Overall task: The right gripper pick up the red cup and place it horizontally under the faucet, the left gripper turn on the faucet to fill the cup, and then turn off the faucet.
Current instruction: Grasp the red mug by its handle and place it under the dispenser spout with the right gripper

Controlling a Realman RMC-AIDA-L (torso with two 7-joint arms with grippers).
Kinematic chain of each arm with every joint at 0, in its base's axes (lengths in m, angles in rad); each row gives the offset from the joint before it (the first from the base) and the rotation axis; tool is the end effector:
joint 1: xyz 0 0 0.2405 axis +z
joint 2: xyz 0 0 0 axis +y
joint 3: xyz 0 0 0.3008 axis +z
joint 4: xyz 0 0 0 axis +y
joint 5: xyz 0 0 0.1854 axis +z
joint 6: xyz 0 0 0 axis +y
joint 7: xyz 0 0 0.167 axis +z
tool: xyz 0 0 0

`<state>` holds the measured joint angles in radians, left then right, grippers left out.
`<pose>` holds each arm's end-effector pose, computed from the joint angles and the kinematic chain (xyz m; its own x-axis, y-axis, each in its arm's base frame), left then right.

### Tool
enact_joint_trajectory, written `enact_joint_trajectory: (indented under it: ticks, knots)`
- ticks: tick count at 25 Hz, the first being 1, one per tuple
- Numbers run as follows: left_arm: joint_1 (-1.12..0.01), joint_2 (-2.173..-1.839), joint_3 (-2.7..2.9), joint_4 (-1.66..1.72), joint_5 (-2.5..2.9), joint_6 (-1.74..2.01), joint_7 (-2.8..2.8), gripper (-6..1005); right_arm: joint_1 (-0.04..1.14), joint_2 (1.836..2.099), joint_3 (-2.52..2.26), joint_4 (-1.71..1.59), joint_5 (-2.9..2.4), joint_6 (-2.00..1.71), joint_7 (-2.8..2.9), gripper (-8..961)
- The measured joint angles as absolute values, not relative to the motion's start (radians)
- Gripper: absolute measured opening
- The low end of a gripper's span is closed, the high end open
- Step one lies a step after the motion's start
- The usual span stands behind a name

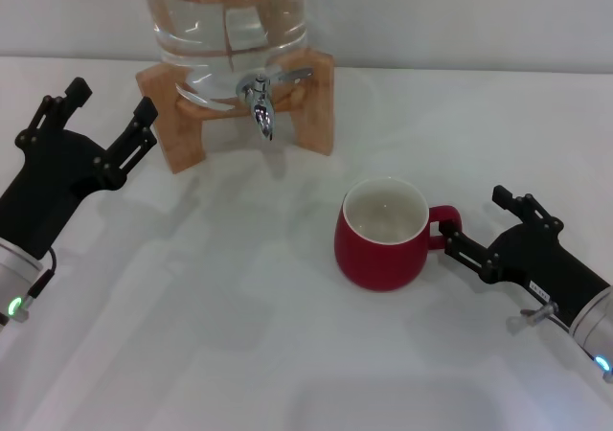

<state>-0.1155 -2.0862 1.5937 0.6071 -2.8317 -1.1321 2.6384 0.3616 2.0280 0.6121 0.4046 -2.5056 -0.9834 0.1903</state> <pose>-0.3151 0.3017 -0.0164 0.6368 -0.1068 0.7636 0.6720 -0.4089 -0.6175 0.3108 0.3202 -0.0989 0.7507 -0.1182 -0.6499 -0.6026 -0.5257 -0.6004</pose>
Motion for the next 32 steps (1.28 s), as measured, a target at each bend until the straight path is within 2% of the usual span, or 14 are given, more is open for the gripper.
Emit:
enact_joint_trajectory:
  ticks: [32]
  knots:
    - [-0.116, -2.086, 1.594, 0.607, -2.832, -1.132, 2.637, 860, 0.373, 2.028, 0.616, 0.414, -2.494, -0.959, 0.19, 820]
